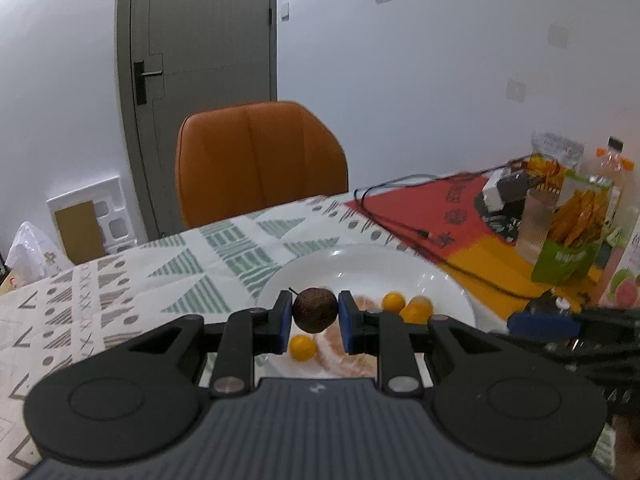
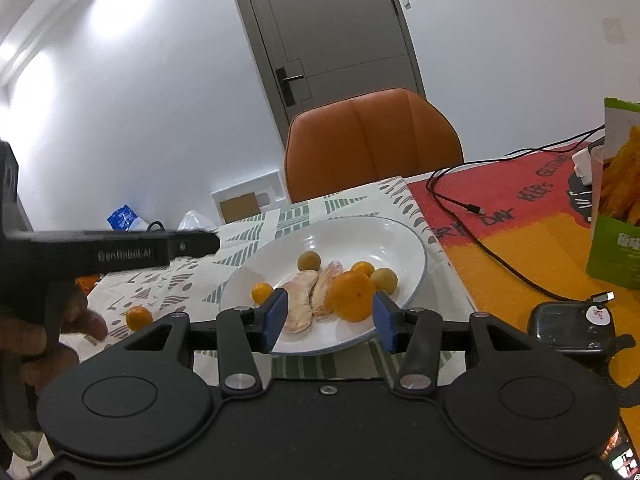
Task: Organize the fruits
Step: 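Lower the dark plum into the white bowl and open the left tool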
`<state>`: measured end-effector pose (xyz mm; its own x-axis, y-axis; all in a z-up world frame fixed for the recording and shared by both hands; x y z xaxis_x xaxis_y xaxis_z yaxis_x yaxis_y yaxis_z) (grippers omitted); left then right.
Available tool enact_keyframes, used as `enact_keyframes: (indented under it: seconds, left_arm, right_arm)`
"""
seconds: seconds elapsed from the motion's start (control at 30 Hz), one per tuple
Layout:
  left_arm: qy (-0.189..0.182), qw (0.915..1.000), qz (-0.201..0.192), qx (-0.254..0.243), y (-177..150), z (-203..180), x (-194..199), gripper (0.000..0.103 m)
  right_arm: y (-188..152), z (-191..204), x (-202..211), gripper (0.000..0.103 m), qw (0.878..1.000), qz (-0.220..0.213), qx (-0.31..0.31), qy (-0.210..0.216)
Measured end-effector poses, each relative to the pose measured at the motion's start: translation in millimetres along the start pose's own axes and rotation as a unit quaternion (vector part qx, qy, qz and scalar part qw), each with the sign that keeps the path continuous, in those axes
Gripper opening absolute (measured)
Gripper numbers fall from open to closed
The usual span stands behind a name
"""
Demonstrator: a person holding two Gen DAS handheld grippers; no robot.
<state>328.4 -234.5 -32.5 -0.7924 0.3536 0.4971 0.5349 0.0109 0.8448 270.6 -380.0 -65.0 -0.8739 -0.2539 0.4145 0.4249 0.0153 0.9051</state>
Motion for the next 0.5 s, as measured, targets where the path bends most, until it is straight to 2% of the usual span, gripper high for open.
enact_keyframes:
  seconds: [0.03,0.37,0.47,0.5]
  left_arm:
    - [0.003,1.0,-0.007,0.002,3,0,2,0.027]
    - [0.033,0.9995,0.0,0.001,-1,17,12,0.031]
    - [0.04,0.9992,-0.001,0.005,-2,27,18,0.038]
    - [0.043,0.999,-0.003,0.006,-2,31,21,0.044]
  right_arm:
    - [0,0,1,0.048,1.0,-0.001,0.001,-0.001]
    - [1,9,2,0.05,1.0,-0.003,0.004,0.006]
    - [3,14,0,0.052,1.0,-0.003,0.007,0.01]
    - [3,16,-1,0.053,1.0,-0.003,0.007,0.011]
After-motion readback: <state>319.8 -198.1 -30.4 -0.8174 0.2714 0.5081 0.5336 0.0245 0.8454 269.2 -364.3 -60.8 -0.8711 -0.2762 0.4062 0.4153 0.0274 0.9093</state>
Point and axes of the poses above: each gripper's, at about its wrist camera, not at the fingertips, and x roughly against the way its jaws point, z to its left, y to its top, the point moved 9 cm from there along -x, roughly the way its jaws point, and after that the axes turned 13 degrees about x, right-handed, at the moved point
